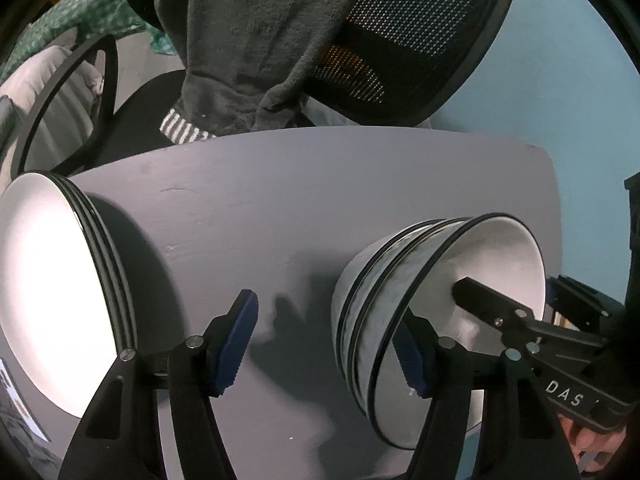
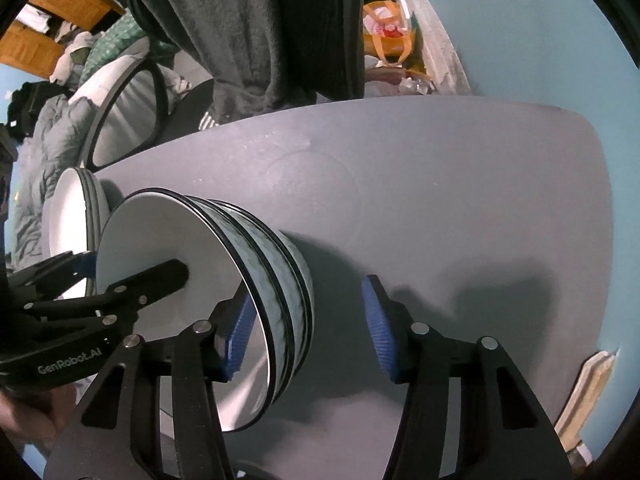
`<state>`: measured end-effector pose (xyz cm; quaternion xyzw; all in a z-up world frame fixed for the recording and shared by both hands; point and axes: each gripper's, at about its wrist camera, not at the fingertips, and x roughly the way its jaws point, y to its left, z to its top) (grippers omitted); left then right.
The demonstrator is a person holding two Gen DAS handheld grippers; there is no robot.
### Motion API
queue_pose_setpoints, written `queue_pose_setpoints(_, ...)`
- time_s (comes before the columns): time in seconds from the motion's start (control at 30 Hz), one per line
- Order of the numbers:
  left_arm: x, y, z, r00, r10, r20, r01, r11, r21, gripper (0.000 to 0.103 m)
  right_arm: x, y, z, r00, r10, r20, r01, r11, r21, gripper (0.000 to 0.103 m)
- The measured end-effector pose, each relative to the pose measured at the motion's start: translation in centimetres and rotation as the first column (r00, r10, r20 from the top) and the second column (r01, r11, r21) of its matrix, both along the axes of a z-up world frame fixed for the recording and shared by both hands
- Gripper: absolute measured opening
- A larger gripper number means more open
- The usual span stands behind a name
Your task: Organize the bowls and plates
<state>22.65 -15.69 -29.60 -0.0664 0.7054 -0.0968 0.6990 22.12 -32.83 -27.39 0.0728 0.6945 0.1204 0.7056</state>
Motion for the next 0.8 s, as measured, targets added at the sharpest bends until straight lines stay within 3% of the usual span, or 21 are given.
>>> queue_pose_setpoints(0.1, 0.2, 0.2, -0.3, 1.000, 0.015, -0.011, -0.015, 0.999, -0.036, 0.064, 0.2, 0.1, -0.1, 1.000, 0.007, -0.007, -0.007, 1.000, 0.013, 0.051)
queue_pose_setpoints(0.17, 0.3, 0.2, -0.4, 1.000, 0.020, -0.020, -0.022, 0.998, -0.064, 0.058, 0.3, 0.2, 0.0, 1.000, 0.012, -0.014, -0.012, 0.999, 0.030, 0.043)
queue_pose_setpoints(0.37, 0.7, 0.1, -0.8, 0.998, 0.027, -0.064, -0.037, 0.984, -0.174, 0.032, 0.4, 0.8, 0.1, 0.999, 0.032, -0.021, -0.031, 0.998, 0.060, 0.032)
queue_pose_setpoints(0.47, 1.0, 0.0, -0.8, 0.997, 0.021, -0.070, -0.034, 0.982, -0.186, 0.032, 0.6, 0.9, 0.1, 0.999, 0.038, -0.022, -0.037, 0.998, 0.058, 0.032)
queue_pose_setpoints(0.6, 1.0, 0.0, -0.6, 0.998, -0.001, -0.063, -0.010, 0.985, -0.174, 0.023, 0.8, 0.9, 0.1, 0.998, 0.049, -0.029, -0.047, 0.997, 0.055, 0.031)
queue_pose_setpoints(0.8, 0.7, 0.5, -0.3, 0.998, 0.003, -0.066, -0.014, 0.986, -0.168, 0.021, 0.6, 1.1, 0.2, 0.997, 0.073, -0.032, -0.072, 0.996, 0.045, 0.026)
